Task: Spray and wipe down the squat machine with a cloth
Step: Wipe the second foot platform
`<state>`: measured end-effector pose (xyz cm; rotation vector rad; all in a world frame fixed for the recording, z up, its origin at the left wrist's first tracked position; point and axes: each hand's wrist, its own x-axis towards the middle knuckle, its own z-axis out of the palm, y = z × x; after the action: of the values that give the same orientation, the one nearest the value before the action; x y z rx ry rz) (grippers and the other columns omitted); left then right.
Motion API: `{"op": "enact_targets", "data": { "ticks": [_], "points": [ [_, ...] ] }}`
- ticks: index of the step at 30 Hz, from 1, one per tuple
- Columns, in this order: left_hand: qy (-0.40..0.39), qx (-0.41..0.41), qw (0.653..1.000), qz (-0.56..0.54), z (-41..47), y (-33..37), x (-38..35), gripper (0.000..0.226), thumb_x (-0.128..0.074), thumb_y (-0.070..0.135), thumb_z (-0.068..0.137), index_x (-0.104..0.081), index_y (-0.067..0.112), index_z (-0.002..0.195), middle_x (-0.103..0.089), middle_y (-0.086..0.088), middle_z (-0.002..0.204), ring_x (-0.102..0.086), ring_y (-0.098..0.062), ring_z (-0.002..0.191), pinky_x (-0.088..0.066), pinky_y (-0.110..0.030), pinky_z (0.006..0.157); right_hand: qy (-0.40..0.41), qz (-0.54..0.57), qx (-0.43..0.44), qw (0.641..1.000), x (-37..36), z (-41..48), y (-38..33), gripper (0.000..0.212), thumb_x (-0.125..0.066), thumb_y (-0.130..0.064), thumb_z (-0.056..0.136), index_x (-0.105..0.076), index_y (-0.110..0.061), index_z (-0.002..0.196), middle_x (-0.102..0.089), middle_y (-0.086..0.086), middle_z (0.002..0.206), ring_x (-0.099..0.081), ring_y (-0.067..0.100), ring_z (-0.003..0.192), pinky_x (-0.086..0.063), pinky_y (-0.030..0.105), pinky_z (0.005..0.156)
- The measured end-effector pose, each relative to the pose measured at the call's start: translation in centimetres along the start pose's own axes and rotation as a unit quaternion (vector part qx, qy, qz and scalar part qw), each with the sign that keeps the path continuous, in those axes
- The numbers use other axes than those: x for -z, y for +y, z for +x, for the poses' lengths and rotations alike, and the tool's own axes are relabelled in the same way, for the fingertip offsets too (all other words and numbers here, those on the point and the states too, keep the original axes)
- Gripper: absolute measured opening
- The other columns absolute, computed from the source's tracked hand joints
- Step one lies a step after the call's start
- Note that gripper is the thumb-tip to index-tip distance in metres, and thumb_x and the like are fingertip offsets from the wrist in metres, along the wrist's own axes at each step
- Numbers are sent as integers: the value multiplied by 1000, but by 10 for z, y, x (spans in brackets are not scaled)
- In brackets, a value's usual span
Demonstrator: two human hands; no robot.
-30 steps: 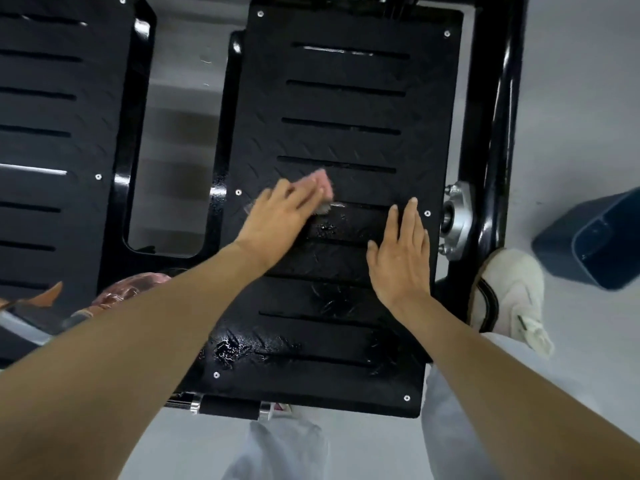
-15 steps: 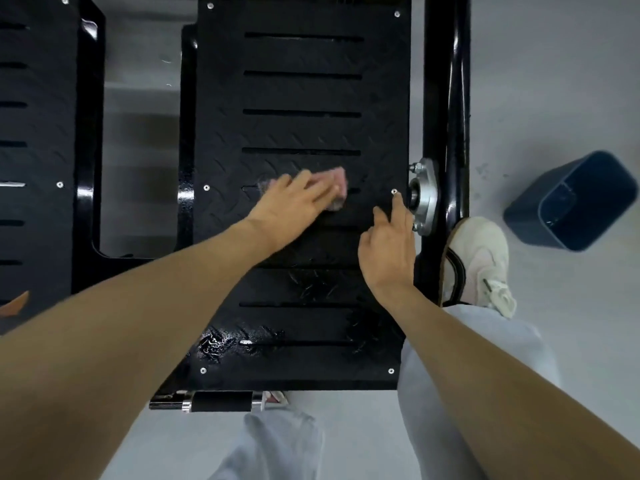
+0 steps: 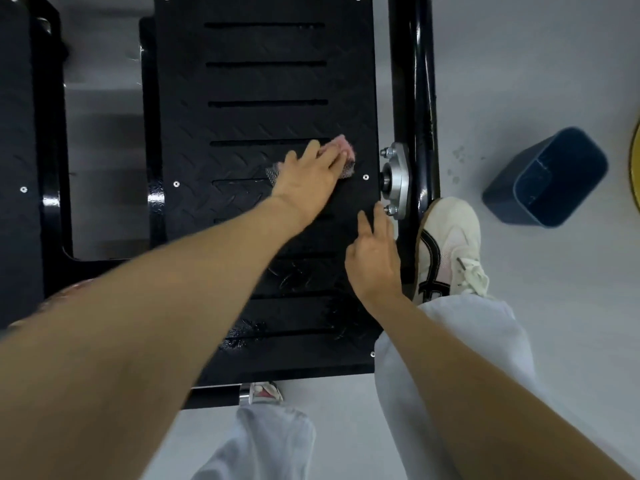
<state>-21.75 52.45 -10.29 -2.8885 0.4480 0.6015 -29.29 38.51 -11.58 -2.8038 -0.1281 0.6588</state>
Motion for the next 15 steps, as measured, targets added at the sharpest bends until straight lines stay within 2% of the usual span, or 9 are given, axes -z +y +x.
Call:
{"op": "enact_targets", "data": {
  "ticks": [2,3,5,7,9,11,13,15],
  "points": [
    [-5,54,996,-68,-1,27,2,81,-61,4,81,-18,9,150,-23,-8,150,-30,-32,126,-41,-46,99,-6,36,-23,999,-1,-2,-3,57,-44,-9,96,-23,-3,149,-8,18,157,-11,27,146,-28,38,115],
    [4,32,996,-80,-2,39,0,77,-59,5,83,-21,9,149,-25,-8,148,-31,-31,126,-41,-46,100,-10,64,-40,997,0,-4,-4,58,-43,-7,95,-21,-3,149,-8,17,158,-12,28,146,-31,38,113],
    [29,-75,995,-64,-5,47,-2,70,-56,6,86,-23,12,148,-27,-7,147,-32,-30,126,-41,-45,100,-6,126,-83,989,2,-7,-8,63,-43,-5,94,-16,-4,150,-7,15,158,-24,29,142,-41,39,105],
    [33,-151,988,-18,0,36,-2,77,-58,4,85,-19,15,151,-23,-5,150,-30,-30,128,-40,-46,100,-7,171,-131,976,3,-12,-10,67,-42,-5,94,-7,-5,151,-8,12,159,-32,28,138,-44,38,102],
    [13,-112,993,-18,7,22,0,87,-61,0,81,-14,17,151,-16,-4,154,-28,-31,130,-37,-47,101,-7,221,-171,960,1,-14,-11,69,-41,-4,94,-3,-5,152,-12,11,158,-27,26,141,-37,37,109],
    [-4,-16,997,-69,6,19,2,88,-61,0,79,-13,16,151,-13,-4,155,-26,-33,130,-36,-47,101,0,279,-204,938,-1,-15,-12,70,-41,-1,92,-5,-8,152,-25,13,154,-32,25,138,-35,36,111],
    [1,15,997,-81,-4,25,-1,85,-61,3,81,-14,14,151,-17,-6,153,-28,-34,127,-39,-47,98,18,328,-231,916,2,-13,-12,76,-40,4,88,-6,-15,153,-45,11,139,-49,28,121,-47,37,97],
    [19,-55,998,-35,-21,35,-13,79,-58,8,86,-13,12,150,-22,-9,149,-32,-34,124,-43,-46,92,17,350,-244,904,9,-13,-9,83,-38,9,85,-2,-22,154,-53,4,118,-58,22,94,-50,28,74]
  ]
}}
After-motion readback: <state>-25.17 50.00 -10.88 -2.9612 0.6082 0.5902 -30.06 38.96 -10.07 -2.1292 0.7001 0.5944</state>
